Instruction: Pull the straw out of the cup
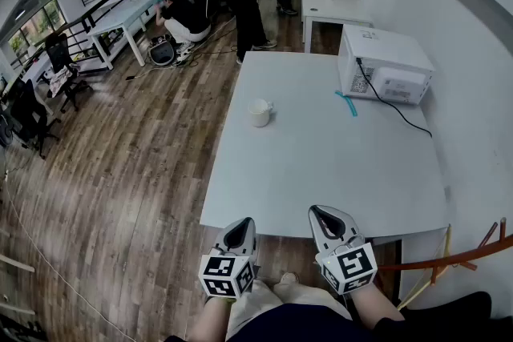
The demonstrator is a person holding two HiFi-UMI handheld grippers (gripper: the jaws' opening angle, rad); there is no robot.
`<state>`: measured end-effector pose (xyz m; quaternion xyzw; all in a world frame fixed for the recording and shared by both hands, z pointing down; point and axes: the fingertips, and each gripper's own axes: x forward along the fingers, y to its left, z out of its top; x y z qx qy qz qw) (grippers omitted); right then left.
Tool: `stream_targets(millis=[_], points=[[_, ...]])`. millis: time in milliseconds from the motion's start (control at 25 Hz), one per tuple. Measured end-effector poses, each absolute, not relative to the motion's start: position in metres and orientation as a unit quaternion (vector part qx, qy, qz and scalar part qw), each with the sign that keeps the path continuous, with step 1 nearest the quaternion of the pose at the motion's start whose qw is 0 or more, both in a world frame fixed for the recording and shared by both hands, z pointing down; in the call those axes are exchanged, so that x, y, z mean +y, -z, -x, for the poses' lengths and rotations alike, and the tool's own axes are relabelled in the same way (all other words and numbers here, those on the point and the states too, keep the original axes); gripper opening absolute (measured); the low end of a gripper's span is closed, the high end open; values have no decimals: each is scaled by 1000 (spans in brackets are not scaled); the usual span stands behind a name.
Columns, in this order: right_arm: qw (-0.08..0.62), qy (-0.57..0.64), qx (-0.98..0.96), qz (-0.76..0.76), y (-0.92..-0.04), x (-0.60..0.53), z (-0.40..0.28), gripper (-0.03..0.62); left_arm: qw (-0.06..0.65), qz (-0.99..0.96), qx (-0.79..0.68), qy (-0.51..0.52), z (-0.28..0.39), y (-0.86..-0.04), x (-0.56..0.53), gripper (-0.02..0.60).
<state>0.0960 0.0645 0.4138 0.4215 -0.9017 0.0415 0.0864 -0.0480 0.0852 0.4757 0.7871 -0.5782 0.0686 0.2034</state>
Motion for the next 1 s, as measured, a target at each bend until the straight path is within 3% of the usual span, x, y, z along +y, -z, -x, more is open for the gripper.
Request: stream_targets(millis=[1000], points=[[69,-28,-921,-382,-412,69,-89,31,194,-772,-604,-46,29,-473,93,18]])
